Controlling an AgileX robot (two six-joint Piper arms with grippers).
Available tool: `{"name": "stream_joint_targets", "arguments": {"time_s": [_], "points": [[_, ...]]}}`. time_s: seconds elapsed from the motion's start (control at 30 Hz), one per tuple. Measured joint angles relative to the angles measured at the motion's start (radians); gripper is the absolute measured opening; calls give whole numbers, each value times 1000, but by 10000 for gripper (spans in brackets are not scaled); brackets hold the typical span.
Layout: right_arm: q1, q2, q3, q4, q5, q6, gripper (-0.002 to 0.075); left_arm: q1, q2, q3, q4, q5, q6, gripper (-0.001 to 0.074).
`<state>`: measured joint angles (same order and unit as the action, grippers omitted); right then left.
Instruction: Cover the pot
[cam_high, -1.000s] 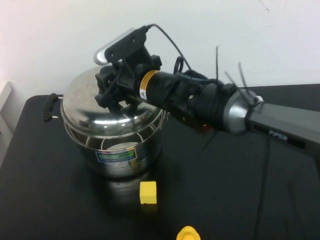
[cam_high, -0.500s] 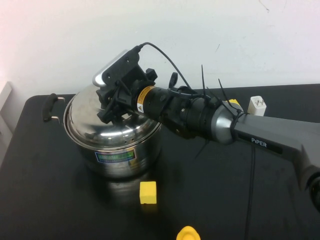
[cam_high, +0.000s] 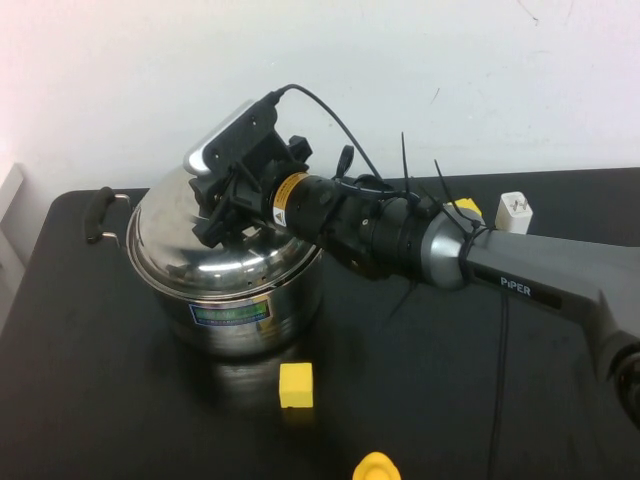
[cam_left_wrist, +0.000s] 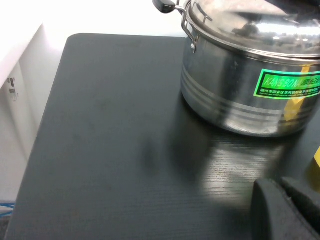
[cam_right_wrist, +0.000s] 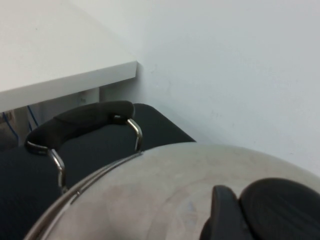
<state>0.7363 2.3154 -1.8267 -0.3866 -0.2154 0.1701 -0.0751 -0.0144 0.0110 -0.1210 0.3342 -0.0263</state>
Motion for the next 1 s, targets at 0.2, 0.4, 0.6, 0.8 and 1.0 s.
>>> {"name": "stream_joint_targets", "arguments": {"time_s": [0.2, 0.4, 0.6, 0.8, 1.0], "points": [[0, 7, 0, 9, -4, 0, 351, 0, 0, 0, 0, 0, 0, -2], [0, 7, 0, 11, -4, -6, 359, 0, 0, 0, 0, 0, 2, -2], [2, -27, 4, 11, 21, 7, 485, 0, 0, 0, 0, 0, 2, -2], [53, -242, 69, 0, 237, 15, 333, 0, 0, 0, 0, 0, 2, -3], [100, -499, 310, 0, 247, 15, 46, 0, 0, 0, 0, 0, 2, -2]]}}
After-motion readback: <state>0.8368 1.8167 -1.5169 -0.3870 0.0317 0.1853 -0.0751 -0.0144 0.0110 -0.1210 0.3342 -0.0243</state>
